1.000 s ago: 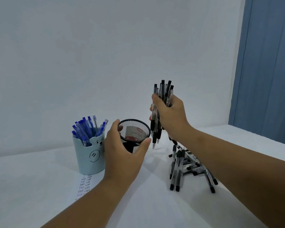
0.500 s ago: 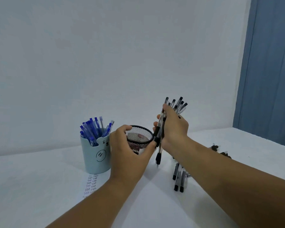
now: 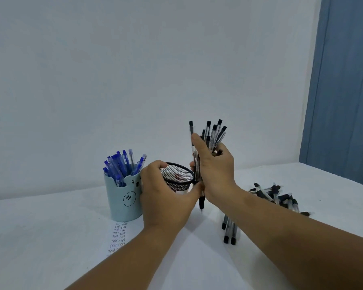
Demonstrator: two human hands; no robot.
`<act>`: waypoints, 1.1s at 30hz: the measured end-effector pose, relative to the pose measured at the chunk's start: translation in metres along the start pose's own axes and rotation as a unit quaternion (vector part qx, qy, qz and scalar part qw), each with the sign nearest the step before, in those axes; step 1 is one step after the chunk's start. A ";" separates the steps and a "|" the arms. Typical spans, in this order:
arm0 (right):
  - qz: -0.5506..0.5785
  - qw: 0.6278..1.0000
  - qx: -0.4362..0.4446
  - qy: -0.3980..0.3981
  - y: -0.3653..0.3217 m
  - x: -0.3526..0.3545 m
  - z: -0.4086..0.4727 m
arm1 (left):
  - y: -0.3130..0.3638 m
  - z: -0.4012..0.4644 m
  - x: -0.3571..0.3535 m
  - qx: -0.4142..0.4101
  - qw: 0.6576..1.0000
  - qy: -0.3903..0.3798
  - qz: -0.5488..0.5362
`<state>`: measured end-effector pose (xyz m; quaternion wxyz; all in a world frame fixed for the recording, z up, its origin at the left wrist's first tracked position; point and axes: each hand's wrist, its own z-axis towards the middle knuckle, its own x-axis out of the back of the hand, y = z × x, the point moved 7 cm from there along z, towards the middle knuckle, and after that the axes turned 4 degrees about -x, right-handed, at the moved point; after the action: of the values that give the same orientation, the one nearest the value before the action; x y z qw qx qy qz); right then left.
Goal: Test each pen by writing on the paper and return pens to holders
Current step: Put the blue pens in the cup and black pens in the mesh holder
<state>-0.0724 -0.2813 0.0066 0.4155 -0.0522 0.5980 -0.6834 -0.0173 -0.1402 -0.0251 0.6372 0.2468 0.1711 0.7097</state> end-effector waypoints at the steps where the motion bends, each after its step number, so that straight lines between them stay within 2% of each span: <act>1: -0.003 1.000 -0.001 -0.013 0.000 -0.001 0.000 | 0.000 0.000 0.001 0.007 1.000 0.006 0.001; 7: -0.078 0.994 0.004 -0.076 0.003 0.002 -0.003 | -0.001 0.001 0.000 0.036 0.999 0.013 -0.009; 16: -0.105 0.993 0.032 -0.046 -0.010 0.014 0.010 | -0.012 -0.003 -0.005 0.063 0.994 -0.063 -0.070; 20: -0.128 0.988 0.065 -0.048 -0.014 0.016 0.012 | -0.010 -0.003 -0.006 0.065 0.993 -0.064 -0.076; 25: -0.180 0.981 0.042 -0.049 0.008 0.023 0.010 | -0.014 -0.003 -0.004 0.071 0.993 -0.058 -0.080; 33: -0.176 0.982 0.036 -0.052 0.014 0.024 0.016 | -0.018 -0.002 -0.002 0.073 0.992 -0.052 -0.085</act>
<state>-0.0725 -0.3081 -0.0111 0.3208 -0.1768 0.5325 -0.7630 -0.0039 -0.1399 -0.0367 0.6833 0.3143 0.2093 0.6249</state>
